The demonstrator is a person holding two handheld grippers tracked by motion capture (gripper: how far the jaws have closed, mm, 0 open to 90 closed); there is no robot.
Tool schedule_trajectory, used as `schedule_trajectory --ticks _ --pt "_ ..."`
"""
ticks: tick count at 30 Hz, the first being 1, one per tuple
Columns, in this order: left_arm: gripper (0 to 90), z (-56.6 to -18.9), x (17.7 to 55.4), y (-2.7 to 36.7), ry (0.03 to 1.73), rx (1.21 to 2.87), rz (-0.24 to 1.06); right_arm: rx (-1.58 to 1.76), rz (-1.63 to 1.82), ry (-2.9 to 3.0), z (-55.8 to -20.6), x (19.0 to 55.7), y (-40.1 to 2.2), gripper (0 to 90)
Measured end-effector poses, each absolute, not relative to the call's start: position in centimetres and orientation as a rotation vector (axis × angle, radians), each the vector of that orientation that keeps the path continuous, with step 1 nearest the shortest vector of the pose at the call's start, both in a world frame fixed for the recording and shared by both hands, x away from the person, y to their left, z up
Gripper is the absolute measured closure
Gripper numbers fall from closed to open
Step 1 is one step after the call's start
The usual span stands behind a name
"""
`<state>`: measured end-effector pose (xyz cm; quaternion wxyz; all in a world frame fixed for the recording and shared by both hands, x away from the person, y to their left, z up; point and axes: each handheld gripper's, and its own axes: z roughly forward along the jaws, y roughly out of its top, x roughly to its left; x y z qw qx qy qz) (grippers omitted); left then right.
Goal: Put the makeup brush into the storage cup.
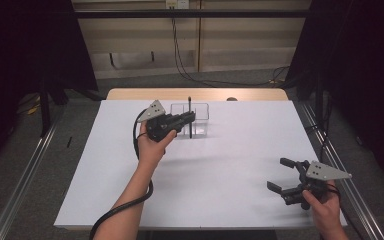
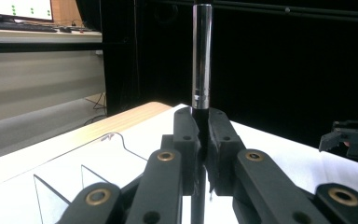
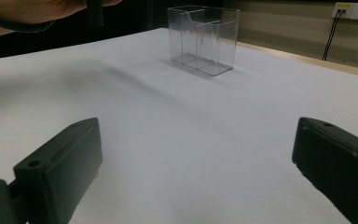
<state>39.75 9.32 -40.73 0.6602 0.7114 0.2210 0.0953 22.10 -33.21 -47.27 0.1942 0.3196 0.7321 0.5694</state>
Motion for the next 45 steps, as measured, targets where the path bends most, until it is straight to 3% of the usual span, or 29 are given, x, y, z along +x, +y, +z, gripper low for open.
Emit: schedule_trajectory --ticks 45 --pt "83.9 -38.6 42.2 8.6 0.521 1.618 0.277 0.885 1.609 2.048 -47.4 22.1 -33.2 1.4"
